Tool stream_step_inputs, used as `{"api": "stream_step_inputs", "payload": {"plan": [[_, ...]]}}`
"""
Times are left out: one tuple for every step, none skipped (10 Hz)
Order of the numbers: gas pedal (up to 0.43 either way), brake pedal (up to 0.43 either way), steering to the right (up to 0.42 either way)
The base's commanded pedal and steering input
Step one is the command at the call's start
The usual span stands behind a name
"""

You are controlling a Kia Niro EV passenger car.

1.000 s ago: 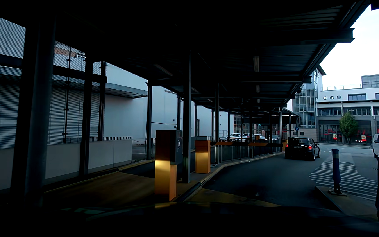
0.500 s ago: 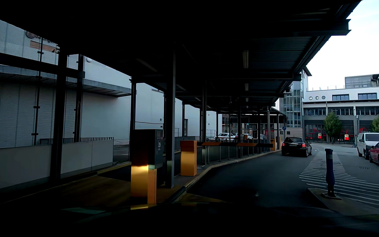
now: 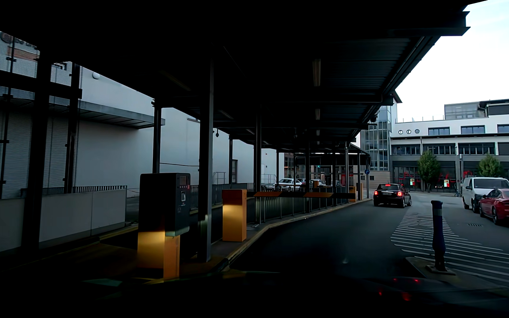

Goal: Follow the waypoints while adhering to traffic rules and regulations

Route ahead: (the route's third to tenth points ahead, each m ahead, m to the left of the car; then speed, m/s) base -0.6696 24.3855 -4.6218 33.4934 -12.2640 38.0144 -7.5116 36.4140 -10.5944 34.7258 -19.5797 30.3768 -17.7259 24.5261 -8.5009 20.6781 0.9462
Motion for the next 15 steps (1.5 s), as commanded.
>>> {"api": "stream_step_inputs", "payload": {"plan": [[0.000, 0.098, 0.393], [0.000, 0.098, 0.383], [0.000, 0.098, 0.375], [0.000, 0.098, 0.366], [0.000, 0.098, 0.349], [0.000, 0.098, 0.331], [0.000, 0.104, 0.306], [0.000, 0.098, 0.273], [0.000, 0.104, 0.245], [0.000, 0.110, 0.217], [0.000, 0.116, 0.205], [0.000, 0.140, 0.202], [0.000, 0.140, 0.200], [0.000, 0.140, 0.194], [0.000, 0.140, 0.188]]}}
